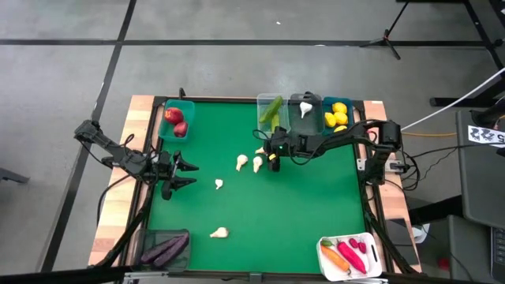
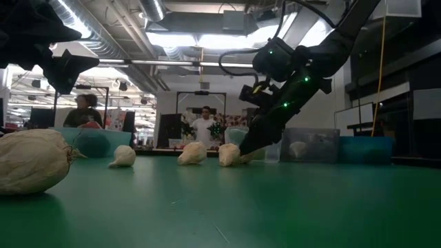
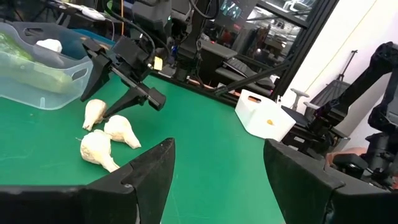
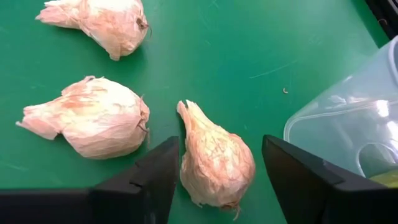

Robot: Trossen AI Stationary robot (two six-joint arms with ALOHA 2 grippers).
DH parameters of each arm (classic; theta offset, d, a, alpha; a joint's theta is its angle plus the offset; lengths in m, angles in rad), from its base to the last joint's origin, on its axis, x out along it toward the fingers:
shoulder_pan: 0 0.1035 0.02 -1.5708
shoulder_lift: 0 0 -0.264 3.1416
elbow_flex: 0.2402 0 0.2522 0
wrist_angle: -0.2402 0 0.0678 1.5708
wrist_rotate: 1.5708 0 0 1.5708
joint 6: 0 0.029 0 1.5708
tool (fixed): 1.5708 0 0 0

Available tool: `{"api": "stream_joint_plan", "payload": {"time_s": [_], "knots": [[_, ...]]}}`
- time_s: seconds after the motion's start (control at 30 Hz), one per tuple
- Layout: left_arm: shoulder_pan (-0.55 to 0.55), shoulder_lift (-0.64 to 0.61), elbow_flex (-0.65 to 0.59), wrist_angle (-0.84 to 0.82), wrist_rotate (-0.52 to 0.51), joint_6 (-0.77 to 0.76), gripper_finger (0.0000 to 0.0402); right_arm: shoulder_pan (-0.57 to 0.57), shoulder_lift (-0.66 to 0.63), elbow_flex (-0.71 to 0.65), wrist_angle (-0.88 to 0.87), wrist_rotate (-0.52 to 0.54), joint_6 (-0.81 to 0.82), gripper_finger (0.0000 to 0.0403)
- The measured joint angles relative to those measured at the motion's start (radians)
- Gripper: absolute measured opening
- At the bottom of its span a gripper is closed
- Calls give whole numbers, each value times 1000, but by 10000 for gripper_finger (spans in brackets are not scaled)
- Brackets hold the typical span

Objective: Sort produce into baskets
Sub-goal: Put the white garlic into the top black transparent bin

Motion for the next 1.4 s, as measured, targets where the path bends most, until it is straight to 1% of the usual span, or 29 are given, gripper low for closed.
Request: {"api": "stream_joint_plan", "payload": {"time_s": [0.13, 0.4, 0.57, 0.8, 0.93, 1.03, 1.23, 1.33, 1.4], "knots": [[0, 0, 0, 0, 0, 0, 240, 0, 0, 0, -3, 1, 3, 196], [0, 0, 0, 0, 0, -1, 240, 0, 0, -1, -4, 0, 15, 118], [0, 0, 0, 0, 0, -3, 240, 0, 0, -2, -4, 0, 26, 87], [0, 0, 0, 0, 0, -4, 240, 0, -21, -4, -18, -10, 57, 83], [0, 0, 0, 0, 0, -4, 240, 0, -66, -10, -41, -57, 86, 84], [0, 0, 0, 0, 0, -4, 240, -1, -122, -9, -31, -98, 105, 84], [0, 0, 0, 0, 0, -1, 240, -1, -252, -7, -67, -171, 136, 85], [0, 0, 0, 0, 0, -1, 240, -1, -328, -6, -95, -178, 138, 85], [0, 0, 0, 0, 0, -1, 240, -1, -382, -6, -125, -162, 137, 85]]}}
